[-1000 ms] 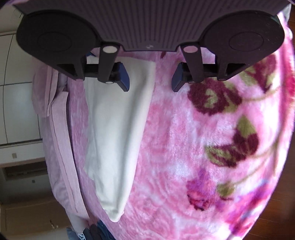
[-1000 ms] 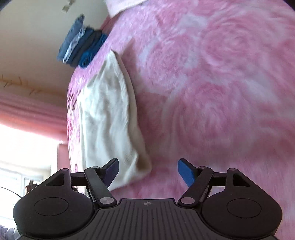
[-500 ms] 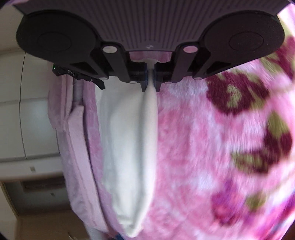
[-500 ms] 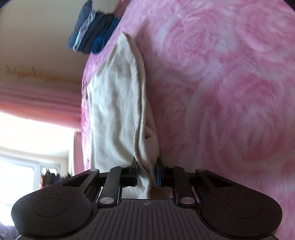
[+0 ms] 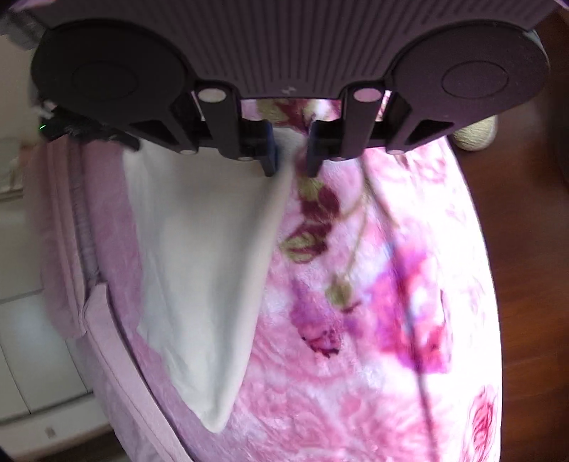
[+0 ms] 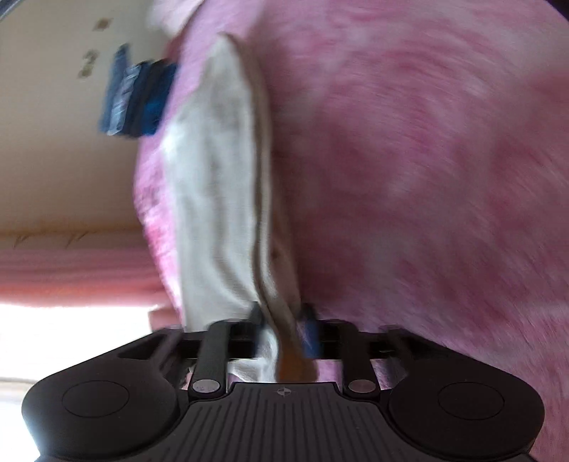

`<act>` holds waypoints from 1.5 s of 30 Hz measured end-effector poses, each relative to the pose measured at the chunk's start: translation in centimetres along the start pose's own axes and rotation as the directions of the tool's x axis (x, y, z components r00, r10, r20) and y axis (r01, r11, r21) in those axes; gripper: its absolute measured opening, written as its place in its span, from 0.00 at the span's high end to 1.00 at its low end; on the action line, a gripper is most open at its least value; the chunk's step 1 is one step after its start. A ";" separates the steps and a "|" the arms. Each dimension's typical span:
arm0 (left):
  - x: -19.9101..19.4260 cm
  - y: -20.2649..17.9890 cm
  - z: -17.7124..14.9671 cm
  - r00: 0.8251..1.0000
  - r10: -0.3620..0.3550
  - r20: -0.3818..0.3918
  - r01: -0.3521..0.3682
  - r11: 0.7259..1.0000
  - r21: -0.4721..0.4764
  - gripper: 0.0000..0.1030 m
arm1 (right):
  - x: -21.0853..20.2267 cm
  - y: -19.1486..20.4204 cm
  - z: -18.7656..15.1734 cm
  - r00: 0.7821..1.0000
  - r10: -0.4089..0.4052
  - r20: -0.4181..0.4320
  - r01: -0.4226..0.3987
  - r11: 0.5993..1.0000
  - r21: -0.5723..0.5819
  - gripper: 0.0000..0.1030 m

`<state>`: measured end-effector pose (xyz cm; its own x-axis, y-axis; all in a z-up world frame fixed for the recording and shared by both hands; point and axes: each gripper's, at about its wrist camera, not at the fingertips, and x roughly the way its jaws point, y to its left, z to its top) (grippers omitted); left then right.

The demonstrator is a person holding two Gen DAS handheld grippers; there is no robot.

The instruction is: Fold clothes

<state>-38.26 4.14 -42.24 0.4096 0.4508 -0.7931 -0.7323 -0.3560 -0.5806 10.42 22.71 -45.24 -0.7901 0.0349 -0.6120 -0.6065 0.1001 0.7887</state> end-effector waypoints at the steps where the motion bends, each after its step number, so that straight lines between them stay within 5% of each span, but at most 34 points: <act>1: -0.6 -0.2 0.3 1.000 0.018 0.017 -0.018 1.000 0.015 0.85 | -0.5 0.4 0.3 1.000 -0.022 0.010 0.022 1.000 -0.002 0.61; 4: -2.6 -1.1 1.8 0.994 0.050 0.094 -0.054 0.998 0.039 0.85 | -2.6 3.4 1.5 0.982 -0.175 0.073 0.185 0.970 -0.160 0.61; 7: -3.0 -3.5 4.1 0.984 0.068 0.167 -0.089 0.989 0.122 0.85 | -3.7 7.4 2.7 0.931 -0.283 0.230 0.350 0.870 -0.347 0.61; 12: 2.1 -8.1 7.8 0.984 -0.036 0.172 -0.012 0.962 0.273 0.85 | -0.2 10.8 5.3 0.938 -0.177 0.298 0.321 0.770 -0.551 0.61; 16: 7.2 -8.1 8.0 0.990 0.045 0.136 -0.085 0.950 0.302 0.91 | 5.5 8.6 7.0 0.939 -0.248 0.236 0.343 0.704 -0.622 0.61; 19: 5.2 -6.8 7.2 0.991 0.004 0.132 -0.038 0.966 0.257 0.89 | 4.8 6.2 8.1 0.957 -0.205 0.205 0.284 0.803 -0.525 0.61; 22: 2.1 -4.4 5.4 0.994 0.011 0.108 -0.032 0.980 0.194 0.75 | 0.8 3.3 8.0 0.981 -0.106 0.163 0.166 0.891 -0.422 0.60; 24: 0.4 -2.3 4.2 0.997 0.006 0.077 -0.014 0.994 0.112 0.65 | -1.6 0.7 7.6 0.994 -0.033 0.105 0.065 0.947 -0.314 0.53; 26: -0.4 -0.2 3.3 0.998 -0.041 0.045 0.040 0.999 0.007 0.62 | -2.2 -1.2 8.0 0.998 0.020 0.062 -0.007 0.978 -0.209 0.34; 31: 0.5 2.3 2.8 0.991 -0.128 0.042 0.134 0.975 -0.175 0.57 | -1.7 -4.2 7.5 0.993 0.103 -0.050 -0.107 0.990 -0.092 0.34; 37: 1.2 1.6 4.1 0.990 -0.140 -0.017 0.138 0.986 -0.094 0.62 | 0.4 -4.0 7.9 0.985 0.121 -0.119 -0.132 0.987 -0.093 0.35; 39: 1.1 1.4 4.3 0.990 -0.131 -0.042 0.128 0.990 -0.066 0.65 | 1.1 -4.0 8.0 0.982 0.127 -0.142 -0.141 0.986 -0.093 0.46; 40: 1.1 1.4 4.3 0.990 -0.131 -0.048 0.128 0.990 -0.064 0.65 | 1.5 -4.0 8.0 0.980 0.129 -0.154 -0.145 0.985 -0.093 0.61; 45: 1.7 1.4 4.7 0.980 -0.181 -0.081 0.174 0.981 -0.084 0.66 | 3.2 -3.8 8.3 0.967 0.143 -0.211 -0.166 0.982 -0.092 0.63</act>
<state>-41.10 8.26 -43.55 0.5779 0.4403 -0.6871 -0.6013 -0.3395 -0.7233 10.94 30.73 -50.72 -0.8696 -0.1620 -0.4665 -0.4729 0.0007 0.8811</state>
